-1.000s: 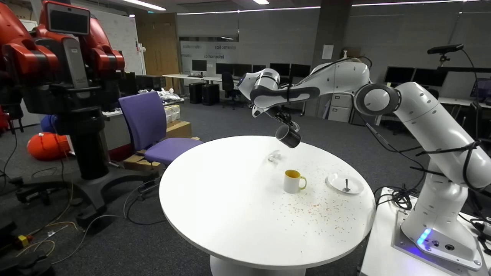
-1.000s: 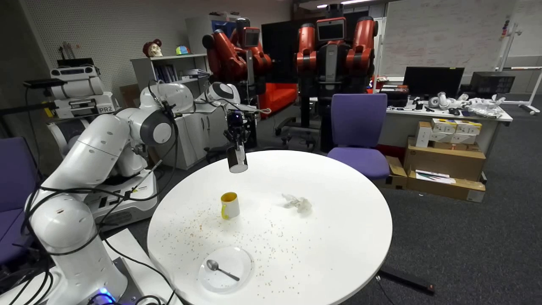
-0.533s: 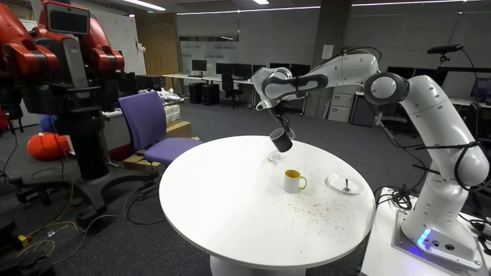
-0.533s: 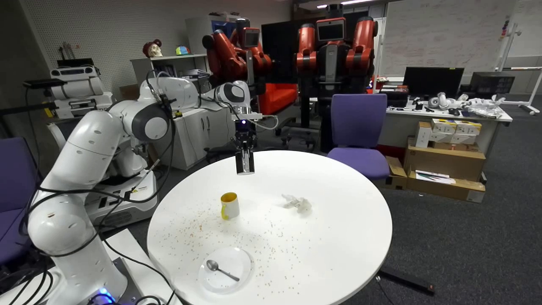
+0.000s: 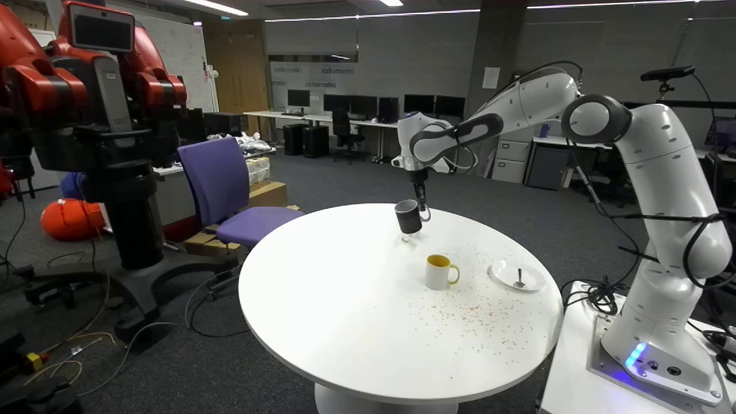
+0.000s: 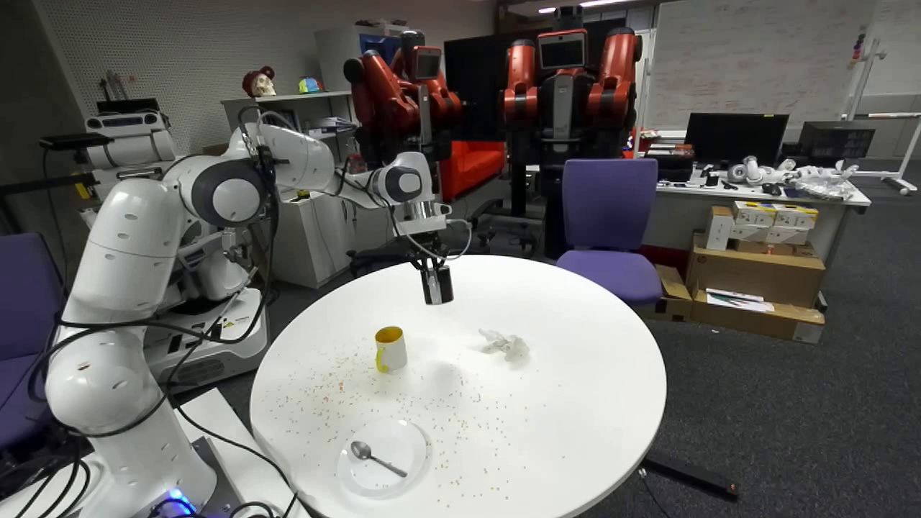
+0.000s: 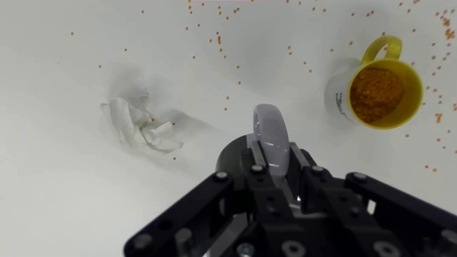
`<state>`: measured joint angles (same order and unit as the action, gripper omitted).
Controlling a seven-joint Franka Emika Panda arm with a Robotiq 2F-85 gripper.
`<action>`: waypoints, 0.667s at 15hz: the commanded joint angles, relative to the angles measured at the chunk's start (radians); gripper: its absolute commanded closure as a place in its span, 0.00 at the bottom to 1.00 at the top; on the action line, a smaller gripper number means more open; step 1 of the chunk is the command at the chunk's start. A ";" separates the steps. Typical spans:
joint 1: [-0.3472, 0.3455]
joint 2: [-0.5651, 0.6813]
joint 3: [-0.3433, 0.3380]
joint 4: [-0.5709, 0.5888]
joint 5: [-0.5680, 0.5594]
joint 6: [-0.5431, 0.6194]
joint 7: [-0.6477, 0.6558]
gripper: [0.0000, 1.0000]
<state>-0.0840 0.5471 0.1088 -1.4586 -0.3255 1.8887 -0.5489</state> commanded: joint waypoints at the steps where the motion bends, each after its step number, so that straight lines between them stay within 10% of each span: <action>1: 0.011 -0.130 -0.049 -0.245 0.014 0.241 0.155 0.95; 10: 0.057 -0.263 -0.189 -0.721 -0.023 0.843 0.588 0.95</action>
<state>-0.0552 0.4075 -0.0197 -1.9822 -0.3309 2.5670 -0.0814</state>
